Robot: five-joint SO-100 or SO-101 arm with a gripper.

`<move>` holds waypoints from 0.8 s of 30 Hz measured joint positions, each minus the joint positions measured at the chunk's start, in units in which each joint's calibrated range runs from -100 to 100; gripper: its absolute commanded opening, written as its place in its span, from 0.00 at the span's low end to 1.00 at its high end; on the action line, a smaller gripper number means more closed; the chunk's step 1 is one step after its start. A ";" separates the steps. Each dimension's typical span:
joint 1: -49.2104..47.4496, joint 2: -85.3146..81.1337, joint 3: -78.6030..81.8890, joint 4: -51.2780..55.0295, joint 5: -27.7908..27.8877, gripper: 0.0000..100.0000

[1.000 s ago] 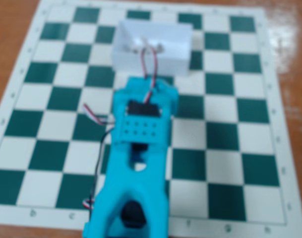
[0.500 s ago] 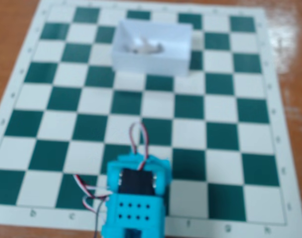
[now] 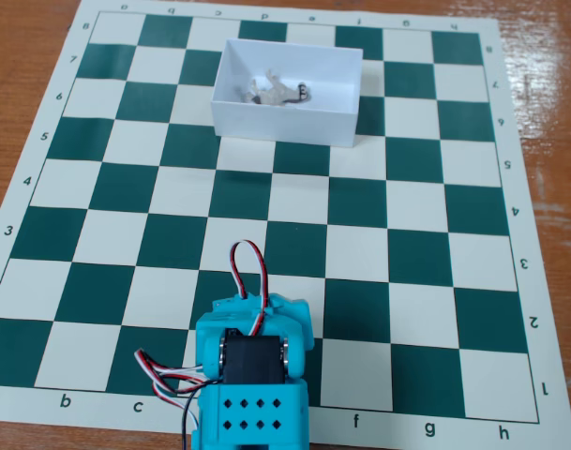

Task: Grab the toy horse and put it in the box.

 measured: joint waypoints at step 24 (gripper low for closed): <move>0.15 0.00 0.00 0.00 0.00 0.00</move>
